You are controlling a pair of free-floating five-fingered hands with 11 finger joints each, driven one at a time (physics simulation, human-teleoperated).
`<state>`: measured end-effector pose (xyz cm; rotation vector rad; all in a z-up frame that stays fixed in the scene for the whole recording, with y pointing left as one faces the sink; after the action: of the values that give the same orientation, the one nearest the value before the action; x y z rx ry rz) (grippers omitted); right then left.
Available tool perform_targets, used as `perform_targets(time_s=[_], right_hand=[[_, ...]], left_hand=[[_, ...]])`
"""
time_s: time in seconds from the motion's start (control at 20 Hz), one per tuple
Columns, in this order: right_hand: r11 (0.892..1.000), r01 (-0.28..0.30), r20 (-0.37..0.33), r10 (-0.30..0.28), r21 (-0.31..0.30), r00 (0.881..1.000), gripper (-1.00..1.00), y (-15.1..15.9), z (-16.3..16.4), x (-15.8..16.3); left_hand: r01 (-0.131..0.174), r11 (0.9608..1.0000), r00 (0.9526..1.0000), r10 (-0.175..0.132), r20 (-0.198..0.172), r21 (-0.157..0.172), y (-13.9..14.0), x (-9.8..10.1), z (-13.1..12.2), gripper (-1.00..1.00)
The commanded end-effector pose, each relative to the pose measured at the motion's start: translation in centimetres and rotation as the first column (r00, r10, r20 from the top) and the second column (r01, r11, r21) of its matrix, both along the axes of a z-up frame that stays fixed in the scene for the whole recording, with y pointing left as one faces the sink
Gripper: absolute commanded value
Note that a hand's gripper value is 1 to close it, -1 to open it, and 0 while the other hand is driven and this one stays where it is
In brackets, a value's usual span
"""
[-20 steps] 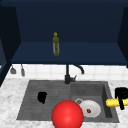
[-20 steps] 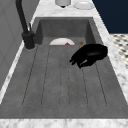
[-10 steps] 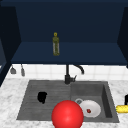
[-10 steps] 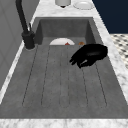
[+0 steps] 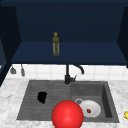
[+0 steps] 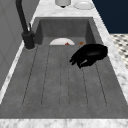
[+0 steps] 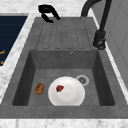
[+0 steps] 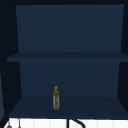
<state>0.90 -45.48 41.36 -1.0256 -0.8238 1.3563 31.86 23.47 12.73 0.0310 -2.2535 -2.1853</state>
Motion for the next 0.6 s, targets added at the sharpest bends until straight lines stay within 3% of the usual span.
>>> perform_targets(time_s=[0.0,0.55], right_hand=[[0.998,0.049,0.044,-0.051,0.03,0.998,1.0,-2.2,-1.9,0.8],[1.0,0.019,0.004,-0.02,0.022,1.0,1.0,-9.0,-6.4,4.6]], left_hand=[[0.0,1.0,1.0,0.0,0.0,0.0,0.0,0.0,0.0,0.0],[0.0,1.0,1.0,0.0,0.0,0.0,0.0,0.0,0.0,0.0]])
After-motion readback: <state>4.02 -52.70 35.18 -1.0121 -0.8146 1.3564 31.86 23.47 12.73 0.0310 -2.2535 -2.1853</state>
